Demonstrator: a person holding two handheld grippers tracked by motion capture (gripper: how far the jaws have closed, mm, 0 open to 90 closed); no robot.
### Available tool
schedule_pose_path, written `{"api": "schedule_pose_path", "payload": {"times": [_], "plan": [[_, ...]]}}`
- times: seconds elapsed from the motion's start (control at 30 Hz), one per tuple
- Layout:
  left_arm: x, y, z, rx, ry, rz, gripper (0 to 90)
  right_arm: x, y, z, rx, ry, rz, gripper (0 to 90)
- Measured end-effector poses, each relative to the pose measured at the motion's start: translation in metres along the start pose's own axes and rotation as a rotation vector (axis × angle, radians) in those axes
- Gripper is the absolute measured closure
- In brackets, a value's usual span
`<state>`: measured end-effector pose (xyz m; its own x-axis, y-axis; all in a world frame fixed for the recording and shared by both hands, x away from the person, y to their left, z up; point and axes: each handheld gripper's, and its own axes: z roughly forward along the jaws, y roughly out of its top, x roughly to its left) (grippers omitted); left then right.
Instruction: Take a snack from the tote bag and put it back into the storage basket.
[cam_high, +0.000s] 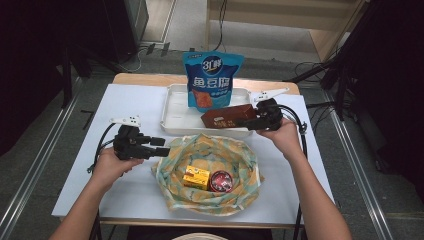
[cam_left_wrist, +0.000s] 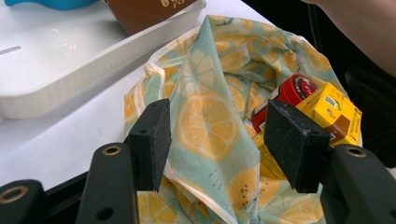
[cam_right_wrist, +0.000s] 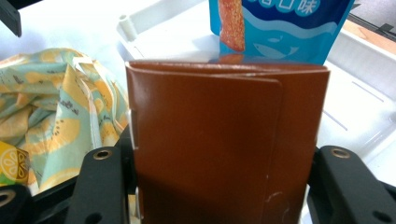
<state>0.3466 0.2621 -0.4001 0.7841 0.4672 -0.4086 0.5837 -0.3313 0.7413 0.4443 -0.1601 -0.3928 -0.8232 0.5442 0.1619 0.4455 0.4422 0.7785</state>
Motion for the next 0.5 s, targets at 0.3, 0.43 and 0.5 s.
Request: {"api": "schedule_pose_path", "payload": {"times": [0.3,0.43,0.5], "plan": [[0.000,0.000,0.001,0.002,-0.001,-0.003,42.0,-0.003,-0.008,0.008,0.019,0.019,0.006,43.8],[0.000,0.000,0.001,0.000,-0.001,-0.003,42.0,0.000,-0.005,0.015,0.025,0.027,0.000,43.8],[0.000,0.000,0.001,0.000,-0.002,-0.003,42.0,0.000,-0.004,0.017,0.025,0.030,-0.004,43.8]]}}
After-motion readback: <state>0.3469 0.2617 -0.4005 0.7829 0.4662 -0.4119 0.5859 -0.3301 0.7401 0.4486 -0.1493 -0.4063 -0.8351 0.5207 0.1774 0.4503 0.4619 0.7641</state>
